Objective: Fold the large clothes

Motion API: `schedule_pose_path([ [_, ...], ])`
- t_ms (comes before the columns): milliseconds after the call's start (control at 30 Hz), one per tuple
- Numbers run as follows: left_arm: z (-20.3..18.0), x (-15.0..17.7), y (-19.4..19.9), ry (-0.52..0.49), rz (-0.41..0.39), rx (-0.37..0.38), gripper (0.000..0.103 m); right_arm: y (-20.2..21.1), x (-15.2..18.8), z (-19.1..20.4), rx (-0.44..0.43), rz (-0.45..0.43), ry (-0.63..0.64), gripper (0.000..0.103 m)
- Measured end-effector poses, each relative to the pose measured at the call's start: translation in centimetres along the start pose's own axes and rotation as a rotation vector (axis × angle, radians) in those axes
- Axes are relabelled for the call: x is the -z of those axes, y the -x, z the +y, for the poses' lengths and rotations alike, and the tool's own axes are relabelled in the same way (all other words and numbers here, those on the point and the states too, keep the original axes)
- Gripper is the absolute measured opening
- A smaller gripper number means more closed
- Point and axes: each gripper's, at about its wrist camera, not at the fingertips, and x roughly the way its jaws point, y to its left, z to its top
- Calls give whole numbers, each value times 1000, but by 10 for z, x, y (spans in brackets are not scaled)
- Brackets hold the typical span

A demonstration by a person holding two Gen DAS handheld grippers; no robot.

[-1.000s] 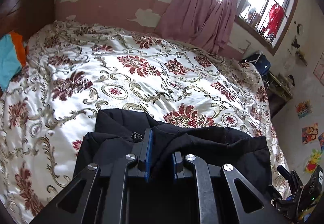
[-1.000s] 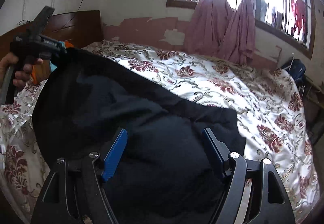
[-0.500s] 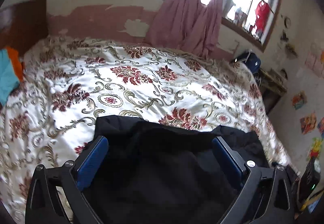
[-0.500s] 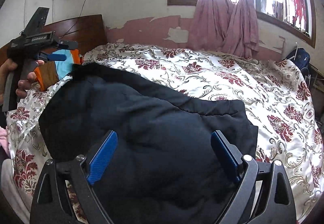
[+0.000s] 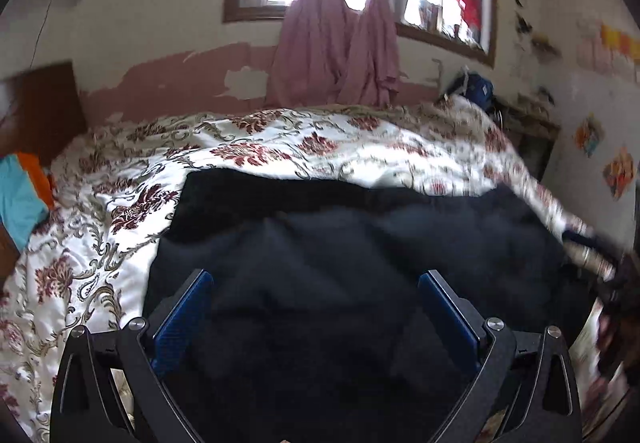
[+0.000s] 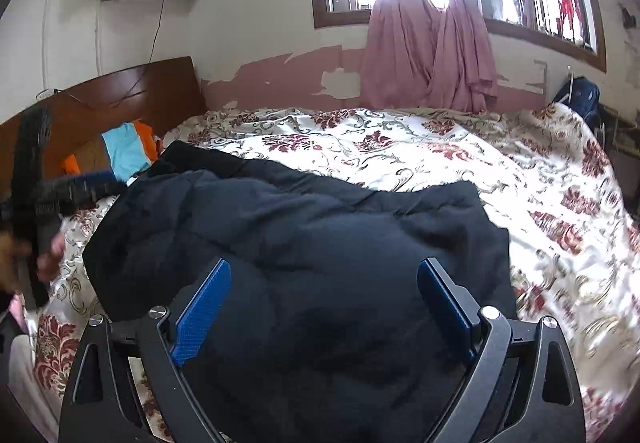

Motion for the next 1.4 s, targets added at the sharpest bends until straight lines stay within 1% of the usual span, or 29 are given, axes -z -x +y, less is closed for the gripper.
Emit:
schedule_pose_path([
  [100,-19,15,-12,-79,2,-24,103,-15,9,7,38,1,40,92],
  [133,-26,17,-22,-112,13,-47,103,-26,9,10,55,18,58,92],
  [200,-34,16,-38,-155,21,-79,103,-41,7,12,102,30,81,92],
  [300,-42,7,-58,-195,-17,-130,103,-62,-4,10,163,33,118,92],
  [367,-41,-4,-73,-183,-18,-149,103,-76,-15,5,200,47,129,92],
  [433,-37,-14,-88,-153,2,-137,103,-90,-26,-2,231,69,140,92],
  [533,-30,-25,-114,-112,61,-108,103,-111,-39,-15,255,113,134,92],
  [567,-26,-28,-124,-95,91,-85,103,-118,-42,-20,260,125,123,94],
  [633,-19,-29,-139,-68,125,-45,103,-133,-44,-31,227,167,69,98],
  [733,-17,-23,-149,-58,119,-17,103,-141,-40,-39,196,180,20,101],
  [833,-21,-19,-155,-72,94,-18,103,-145,-33,-40,186,166,6,102],
  [933,-21,-18,-159,-75,82,-21,103,-152,-29,-42,174,180,-5,102],
  [1167,-19,-20,-170,-62,80,-9,103,-166,-21,-53,132,205,-43,102],
  [1400,-18,-21,-176,-58,88,0,103,-173,-17,-54,128,206,-51,102],
])
